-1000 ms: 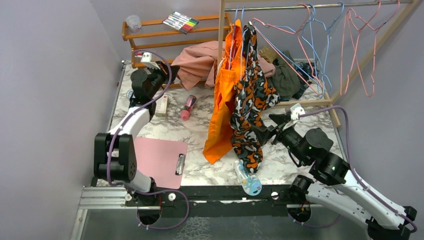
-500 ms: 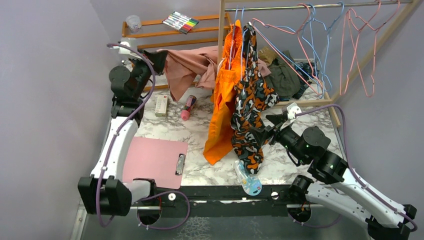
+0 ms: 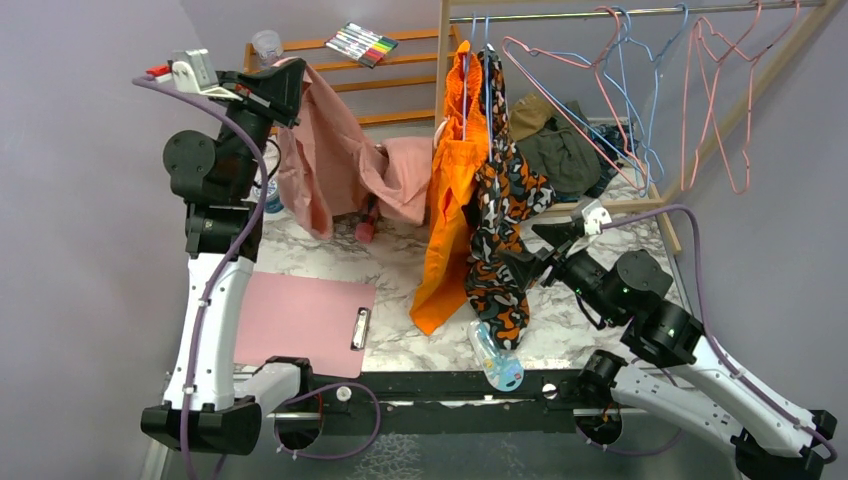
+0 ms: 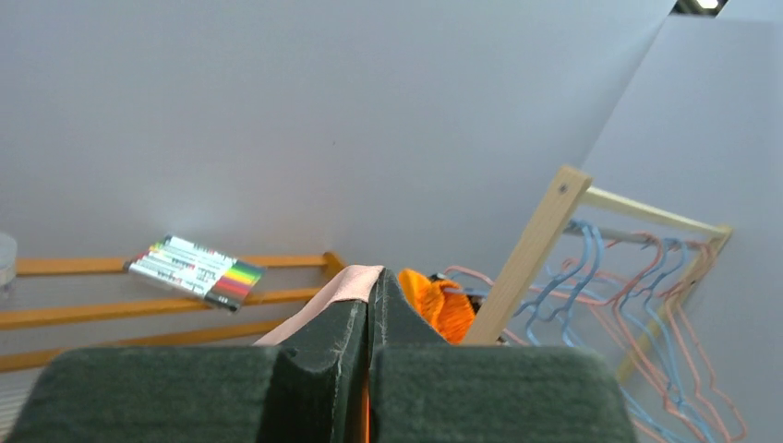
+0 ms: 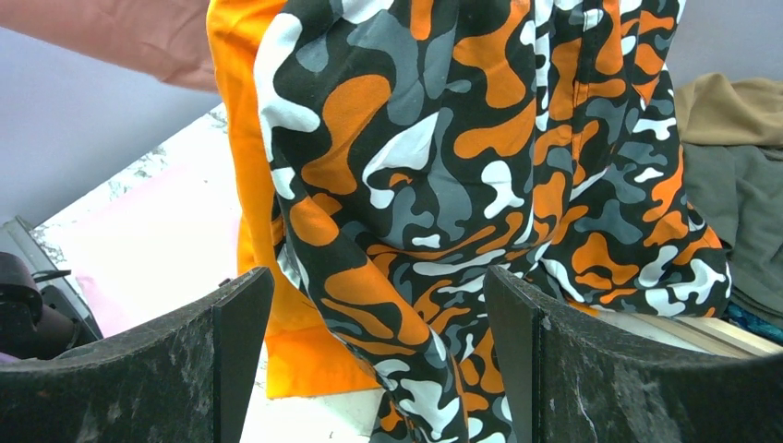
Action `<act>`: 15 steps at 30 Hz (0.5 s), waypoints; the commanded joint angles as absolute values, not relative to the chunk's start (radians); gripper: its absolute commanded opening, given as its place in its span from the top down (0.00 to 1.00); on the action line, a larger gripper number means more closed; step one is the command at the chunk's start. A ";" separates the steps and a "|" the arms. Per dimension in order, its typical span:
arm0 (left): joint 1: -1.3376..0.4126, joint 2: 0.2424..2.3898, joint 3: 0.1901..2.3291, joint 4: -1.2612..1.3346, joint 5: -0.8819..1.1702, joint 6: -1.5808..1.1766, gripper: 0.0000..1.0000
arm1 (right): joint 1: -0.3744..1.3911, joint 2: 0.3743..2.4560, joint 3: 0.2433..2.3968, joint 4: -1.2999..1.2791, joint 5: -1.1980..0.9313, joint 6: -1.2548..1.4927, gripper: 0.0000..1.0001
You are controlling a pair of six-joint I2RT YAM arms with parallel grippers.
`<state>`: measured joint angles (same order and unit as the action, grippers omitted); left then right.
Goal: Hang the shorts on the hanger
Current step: Pick up the shorts from the center of the board.
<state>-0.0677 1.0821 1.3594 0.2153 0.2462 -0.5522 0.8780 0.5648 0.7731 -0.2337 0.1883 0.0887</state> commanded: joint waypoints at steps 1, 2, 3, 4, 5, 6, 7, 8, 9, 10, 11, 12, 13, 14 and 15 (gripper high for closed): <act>-0.070 1.064 1.482 0.236 0.219 -0.619 1.00 | 0.885 0.572 0.809 -0.249 0.150 0.088 0.14; -0.071 1.066 1.503 0.236 0.223 -0.626 1.00 | 0.885 0.575 0.814 -0.251 0.146 0.086 0.14; -0.071 1.070 1.528 0.235 0.227 -0.634 1.00 | 0.885 0.578 0.819 -0.252 0.143 0.083 0.14; -0.071 1.075 1.553 0.235 0.233 -0.639 1.00 | 0.885 0.580 0.822 -0.254 0.137 0.080 0.14; -0.071 1.081 1.578 0.235 0.239 -0.649 1.00 | 0.885 0.582 0.829 -0.256 0.133 0.076 0.14; -0.071 1.087 1.604 0.235 0.246 -0.657 1.00 | 0.885 0.586 0.833 -0.257 0.130 0.072 0.14; -0.071 1.094 1.628 0.235 0.255 -0.668 1.00 | 0.885 0.590 0.838 -0.258 0.126 0.070 0.14; -0.071 1.102 1.653 0.236 0.263 -0.683 1.00 | 0.885 0.592 0.843 -0.258 0.121 0.067 0.14; -0.071 1.111 1.673 0.237 0.273 -0.703 1.00 | 0.885 0.594 0.846 -0.258 0.118 0.064 0.14; -0.071 1.118 1.693 0.239 0.283 -0.723 1.00 | 0.885 0.597 0.850 -0.257 0.112 0.062 0.14; -0.071 1.123 1.716 0.240 0.293 -0.742 1.00 | 0.885 0.599 0.857 -0.256 0.105 0.059 0.14; -0.070 1.126 1.728 0.243 0.303 -0.761 1.00 | 0.884 0.600 0.862 -0.256 0.098 0.056 0.14; -0.071 1.126 1.737 0.248 0.313 -0.782 1.00 | 0.885 0.603 0.866 -0.258 0.089 0.054 0.14; -0.071 1.125 1.742 0.254 0.323 -0.799 1.00 | 0.885 0.602 0.871 -0.258 0.080 0.050 0.14; -0.071 1.123 1.746 0.260 0.332 -0.820 1.00 | 0.884 0.603 0.875 -0.259 0.069 0.049 0.14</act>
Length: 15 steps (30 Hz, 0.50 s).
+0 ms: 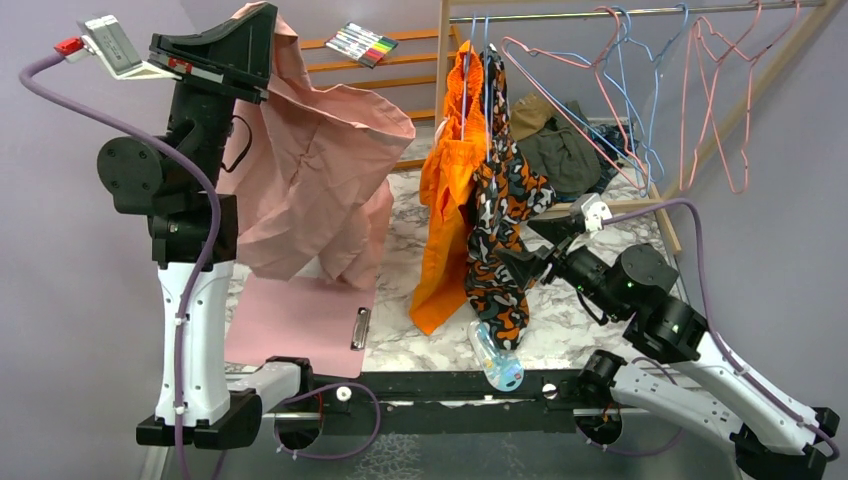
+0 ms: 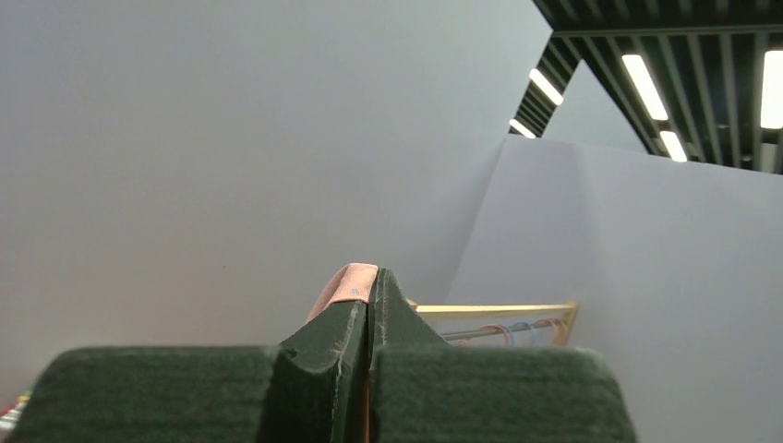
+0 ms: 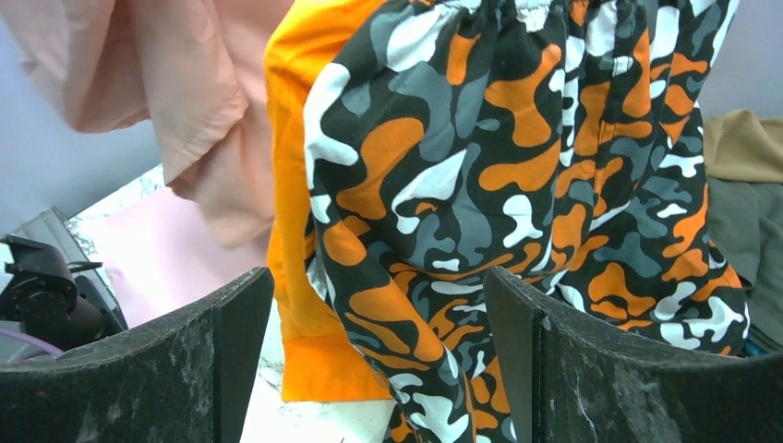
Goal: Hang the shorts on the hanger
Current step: Pick up the shorts from the center of the board.
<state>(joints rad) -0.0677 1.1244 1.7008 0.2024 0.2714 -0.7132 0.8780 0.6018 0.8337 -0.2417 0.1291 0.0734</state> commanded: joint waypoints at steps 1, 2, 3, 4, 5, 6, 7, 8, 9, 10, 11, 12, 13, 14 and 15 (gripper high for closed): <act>-0.071 1.120 1.750 0.262 0.342 -0.837 1.00 | 0.885 0.602 0.876 -0.260 0.059 0.046 0.14; -0.071 1.116 1.754 0.264 0.351 -0.855 1.00 | 0.885 0.601 0.878 -0.262 0.050 0.043 0.14; -0.071 1.111 1.757 0.265 0.362 -0.873 1.00 | 0.885 0.599 0.880 -0.264 0.040 0.041 0.14; -0.071 1.105 1.758 0.267 0.374 -0.889 1.00 | 0.884 0.597 0.881 -0.266 0.031 0.039 0.14; -0.071 1.099 1.757 0.270 0.384 -0.907 1.00 | 0.885 0.593 0.884 -0.268 0.021 0.036 0.14; -0.071 1.093 1.758 0.273 0.395 -0.922 1.00 | 0.884 0.592 0.886 -0.271 0.010 0.035 0.14; -0.071 1.087 1.759 0.275 0.405 -0.937 1.00 | 0.885 0.589 0.888 -0.273 0.001 0.033 0.14; -0.071 1.082 1.759 0.280 0.413 -0.951 1.00 | 0.884 0.586 0.892 -0.274 -0.011 0.031 0.14; -0.071 1.075 1.758 0.284 0.422 -0.964 1.00 | 0.885 0.583 0.895 -0.275 -0.022 0.029 0.14; -0.071 1.069 1.756 0.288 0.428 -0.976 1.00 | 0.885 0.581 0.900 -0.278 -0.035 0.026 0.14; -0.071 1.062 1.752 0.293 0.436 -0.987 1.00 | 0.885 0.578 0.906 -0.281 -0.047 0.023 0.14; -0.071 1.056 1.745 0.298 0.440 -0.996 1.00 | 0.885 0.574 0.910 -0.284 -0.056 0.020 0.14; -0.071 1.050 1.738 0.303 0.443 -0.999 1.00 | 0.885 0.571 0.914 -0.287 -0.062 0.016 0.14; -0.071 1.046 1.729 0.305 0.445 -1.003 1.00 | 0.885 0.566 0.917 -0.290 -0.067 0.014 0.14; -0.071 1.040 1.716 0.307 0.446 -1.011 1.00 | 0.885 0.562 0.920 -0.295 -0.067 0.011 0.14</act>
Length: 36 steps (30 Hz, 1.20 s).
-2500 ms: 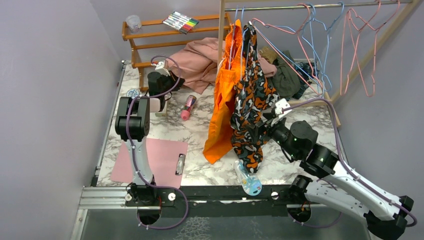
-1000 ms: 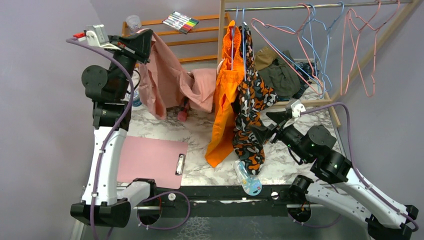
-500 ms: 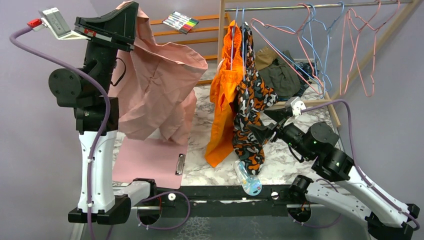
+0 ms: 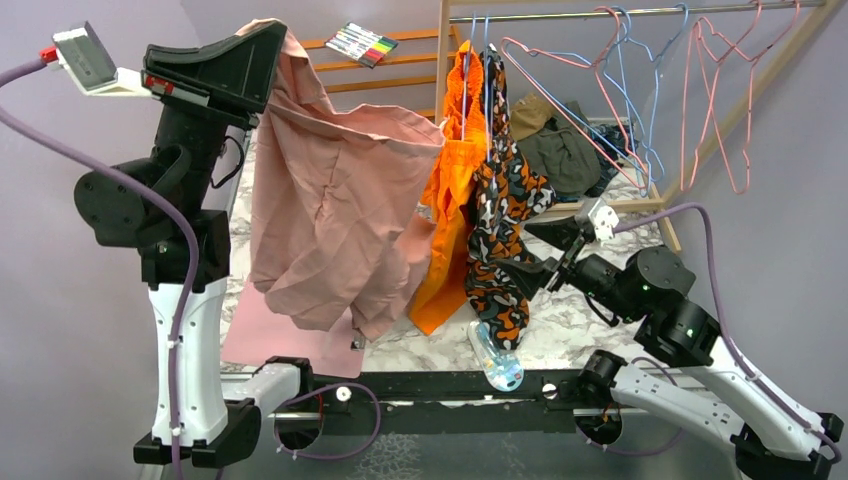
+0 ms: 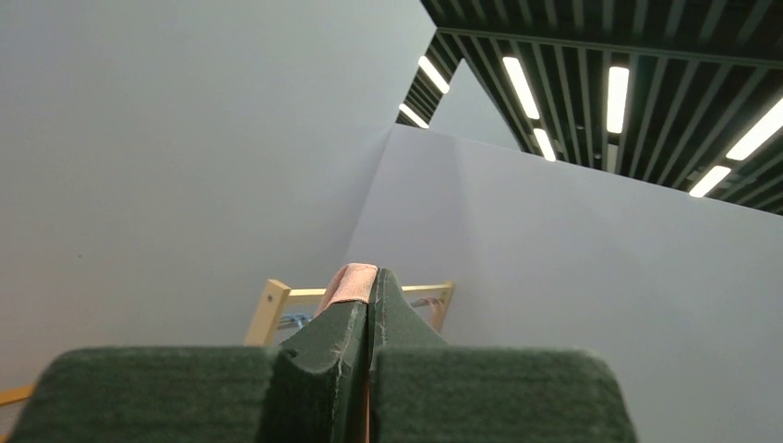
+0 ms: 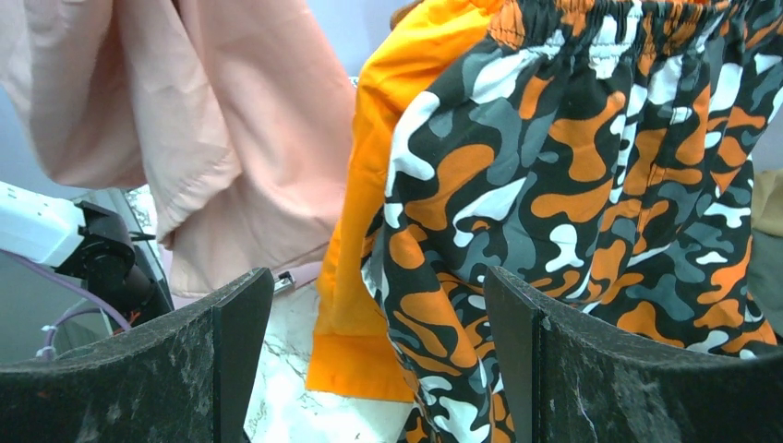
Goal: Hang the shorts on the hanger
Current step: Pick up the shorts from the center of the board, then place the shorts at the center of the board.
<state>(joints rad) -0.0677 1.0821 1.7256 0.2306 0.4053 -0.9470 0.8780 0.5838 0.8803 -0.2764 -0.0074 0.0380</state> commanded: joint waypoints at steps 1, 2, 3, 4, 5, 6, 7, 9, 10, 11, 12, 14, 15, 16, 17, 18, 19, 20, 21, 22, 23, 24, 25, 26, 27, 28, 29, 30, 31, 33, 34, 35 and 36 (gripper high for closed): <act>-0.070 1.035 1.698 0.315 0.450 -1.023 1.00 | 0.885 0.557 0.924 -0.300 -0.069 0.007 0.14; -0.070 1.034 1.678 0.327 0.463 -1.043 1.00 | 0.884 0.551 0.928 -0.307 -0.069 0.002 0.14; -0.071 1.033 1.656 0.344 0.479 -1.068 1.00 | 0.885 0.547 0.934 -0.316 -0.069 -0.003 0.14; -0.071 1.032 1.631 0.361 0.494 -1.091 1.00 | 0.884 0.542 0.942 -0.326 -0.068 -0.009 0.14; -0.071 1.031 1.607 0.374 0.508 -1.111 1.00 | 0.884 0.536 0.947 -0.336 -0.062 -0.013 0.14; -0.071 1.027 1.580 0.381 0.519 -1.124 1.00 | 0.885 0.532 0.953 -0.345 -0.055 -0.017 0.14; -0.072 1.022 1.557 0.383 0.533 -1.129 1.00 | 0.885 0.526 0.957 -0.354 -0.048 -0.020 0.14; -0.078 1.008 1.511 0.383 0.553 -1.122 1.00 | 0.885 0.518 0.964 -0.367 -0.039 -0.020 0.14; -0.084 1.002 1.491 0.384 0.565 -1.112 1.00 | 0.885 0.516 0.965 -0.371 -0.040 -0.017 0.14; -0.089 0.997 1.470 0.384 0.576 -1.104 1.00 | 0.885 0.515 0.965 -0.375 -0.044 -0.010 0.13; -0.096 0.995 1.450 0.384 0.589 -1.095 1.00 | 0.885 0.517 0.963 -0.377 -0.055 -0.001 0.13; -0.107 0.988 1.395 0.382 0.610 -1.079 1.00 | 0.885 0.525 0.957 -0.378 -0.090 0.018 0.13; -0.111 0.985 1.367 0.381 0.619 -1.073 1.00 | 0.885 0.533 0.953 -0.377 -0.111 0.030 0.14; -0.113 0.979 1.331 0.380 0.626 -1.064 1.00 | 0.884 0.544 0.950 -0.377 -0.126 0.040 0.14; -0.113 0.971 1.295 0.376 0.628 -1.050 1.00 | 0.885 0.554 0.947 -0.376 -0.144 0.050 0.14; -0.114 0.960 1.268 0.358 0.622 -1.025 1.00 | 0.884 0.563 0.947 -0.377 -0.163 0.059 0.14; -0.114 0.950 1.248 0.315 0.606 -0.987 1.00 | 0.885 0.573 0.946 -0.377 -0.172 0.066 0.14; -0.114 0.938 1.242 0.255 0.581 -0.942 1.00 | 0.885 0.583 0.949 -0.379 -0.189 0.069 0.14; -0.114 0.930 1.240 0.199 0.568 -0.896 1.00 | 0.885 0.591 0.953 -0.383 -0.205 0.073 0.15; -0.114 0.925 1.234 0.166 0.567 -0.866 1.00 | 0.885 0.599 0.957 -0.387 -0.220 0.074 0.15; -0.114 0.918 1.226 0.140 0.570 -0.840 1.00 | 0.885 0.606 0.961 -0.390 -0.239 0.075 0.15; -0.114 0.911 1.220 0.124 0.575 -0.822 1.00 | 0.885 0.611 0.963 -0.387 -0.261 0.075 0.15; -0.115 0.902 1.212 0.120 0.588 -0.807 1.00 | 0.885 0.618 0.966 -0.380 -0.285 0.076 0.16; -0.118 0.896 1.201 0.123 0.602 -0.793 1.00 | 0.885 0.628 0.971 -0.373 -0.314 0.078 0.16; -0.124 0.886 1.192 0.129 0.614 -0.781 1.00 | 0.885 0.642 0.979 -0.361 -0.342 0.081 0.16; -0.129 0.876 1.180 0.139 0.629 -0.769 1.00 | 0.884 0.659 0.991 -0.348 -0.377 0.086 0.17; -0.134 0.865 1.170 0.155 0.645 -0.761 1.00 | 0.885 0.675 1.003 -0.335 -0.410 0.091 0.18; -0.139 0.853 1.158 0.171 0.666 -0.754 1.00 | 0.885 0.699 1.021 -0.320 -0.439 0.099 0.19; -0.145 0.843 1.145 0.187 0.687 -0.745 1.00 | 0.885 0.719 1.042 -0.305 -0.464 0.105 0.19; -0.156 0.821 1.130 0.212 0.730 -0.729 1.00 | 0.885 0.760 1.075 -0.270 -0.497 0.121 0.21; -0.162 0.809 1.119 0.226 0.751 -0.721 1.00 | 0.885 0.778 1.090 -0.254 -0.506 0.130 0.22; -0.169 0.799 1.109 0.235 0.772 -0.714 1.00 | 0.885 0.794 1.104 -0.236 -0.514 0.136 0.22; -0.175 0.787 1.100 0.242 0.793 -0.705 1.00 | 0.885 0.811 1.115 -0.218 -0.517 0.144 0.22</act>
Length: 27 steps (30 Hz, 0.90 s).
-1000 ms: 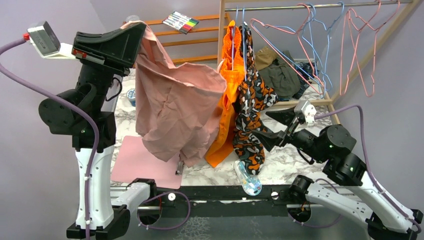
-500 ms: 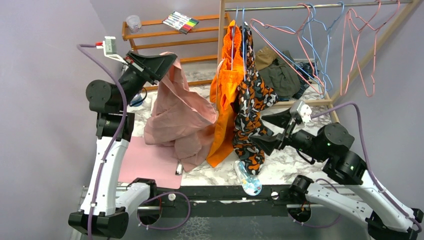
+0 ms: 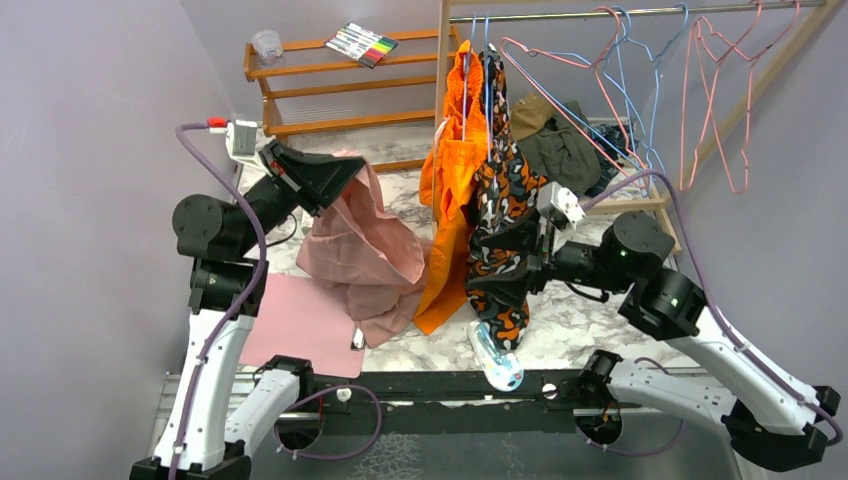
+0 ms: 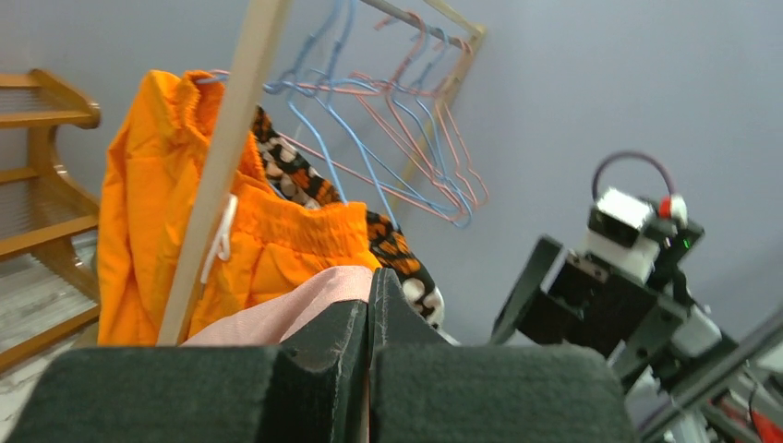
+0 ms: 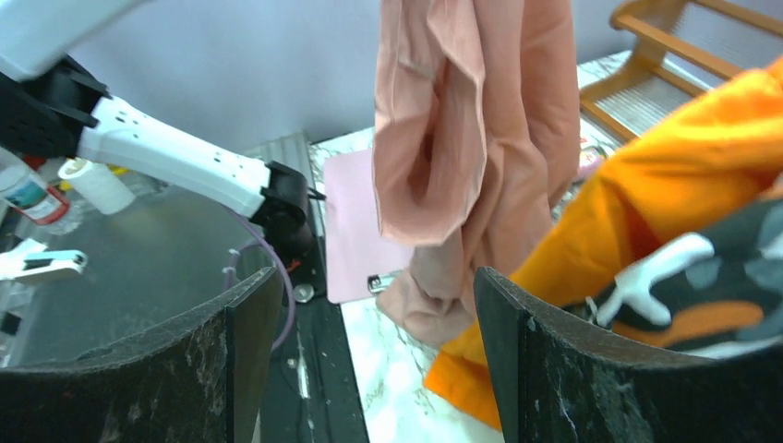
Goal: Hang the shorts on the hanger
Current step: Place the shorts at the center of the board.
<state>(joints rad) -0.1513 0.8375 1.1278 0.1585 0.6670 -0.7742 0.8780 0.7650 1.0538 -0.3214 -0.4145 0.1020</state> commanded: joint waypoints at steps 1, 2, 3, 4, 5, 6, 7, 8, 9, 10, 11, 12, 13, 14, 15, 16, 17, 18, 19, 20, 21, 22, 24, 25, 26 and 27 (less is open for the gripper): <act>-0.183 0.776 1.089 0.245 0.810 -0.694 1.00 | 0.885 0.823 1.124 -0.199 -0.517 0.151 0.22; -0.191 0.764 1.078 0.245 0.825 -0.684 1.00 | 0.885 0.840 1.132 -0.181 -0.516 0.156 0.22; -0.199 0.752 1.063 0.246 0.836 -0.674 1.00 | 0.885 0.855 1.138 -0.165 -0.510 0.159 0.22; -0.207 0.740 1.047 0.246 0.846 -0.666 1.00 | 0.885 0.871 1.143 -0.153 -0.500 0.163 0.22; -0.215 0.729 1.029 0.245 0.852 -0.661 1.00 | 0.885 0.892 1.151 -0.144 -0.490 0.167 0.22; -0.222 0.717 1.008 0.244 0.856 -0.660 1.00 | 0.886 0.911 1.162 -0.136 -0.482 0.171 0.22; -0.227 0.707 0.992 0.245 0.860 -0.660 1.00 | 0.887 0.932 1.169 -0.126 -0.473 0.178 0.23; -0.233 0.697 0.973 0.241 0.864 -0.661 1.00 | 0.889 0.950 1.176 -0.115 -0.463 0.184 0.22; -0.240 0.687 0.958 0.221 0.862 -0.656 1.00 | 0.895 0.965 1.181 -0.106 -0.452 0.185 0.22; -0.248 0.676 0.952 0.173 0.842 -0.625 1.00 | 0.901 0.981 1.187 -0.101 -0.441 0.183 0.22; -0.257 0.663 0.946 0.118 0.819 -0.601 1.00 | 0.910 0.994 1.192 -0.095 -0.435 0.179 0.22; -0.266 0.649 0.935 0.078 0.790 -0.590 1.00 | 0.920 1.012 1.194 -0.091 -0.427 0.173 0.22; -0.273 0.633 0.921 0.048 0.767 -0.586 1.00 | 0.929 1.026 1.194 -0.086 -0.420 0.167 0.22; -0.278 0.616 0.907 0.027 0.750 -0.586 1.00 | 0.942 1.039 1.195 -0.083 -0.415 0.159 0.22; -0.282 0.598 0.893 0.008 0.735 -0.593 1.00 | 0.955 1.056 1.195 -0.082 -0.407 0.153 0.22; -0.285 0.578 0.878 0.000 0.722 -0.604 1.00 | 0.970 1.071 1.194 -0.080 -0.400 0.147 0.22; -0.288 0.561 0.862 -0.006 0.706 -0.618 1.00 | 0.987 1.087 1.194 -0.076 -0.393 0.142 0.22; -0.288 0.543 0.848 -0.011 0.695 -0.633 1.00 | 1.005 1.103 1.193 -0.073 -0.387 0.138 0.21; -0.287 0.525 0.836 -0.017 0.688 -0.646 1.00 | 1.024 1.116 1.191 -0.066 -0.378 0.135 0.21; -0.287 0.506 0.828 -0.025 0.683 -0.654 1.00 | 1.044 1.129 1.188 -0.057 -0.361 0.131 0.21; -0.287 0.493 0.824 -0.038 0.676 -0.658 1.00 | 1.064 1.140 1.185 -0.046 -0.345 0.129 0.21; -0.287 0.484 0.824 -0.055 0.669 -0.656 1.00 | 1.079 1.152 1.183 -0.036 -0.337 0.128 0.21; -0.287 0.471 0.834 -0.098 0.648 -0.642 1.00 | 1.110 1.173 1.180 -0.011 -0.326 0.127 0.21; -0.288 0.466 0.838 -0.114 0.642 -0.638 1.00 | 1.123 1.184 1.178 -0.006 -0.312 0.127 0.20; -0.287 0.462 0.840 -0.125 0.639 -0.636 1.00 | 1.136 1.195 1.177 0.003 -0.298 0.127 0.20; -0.288 0.460 0.843 -0.132 0.637 -0.635 1.00 | 1.148 1.208 1.173 0.011 -0.281 0.129 0.20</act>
<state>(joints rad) -0.2840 0.4801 0.8242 -0.0631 0.6926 -0.6422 1.1072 1.1801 1.1683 -0.0704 -0.3584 0.1436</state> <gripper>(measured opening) 0.011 0.795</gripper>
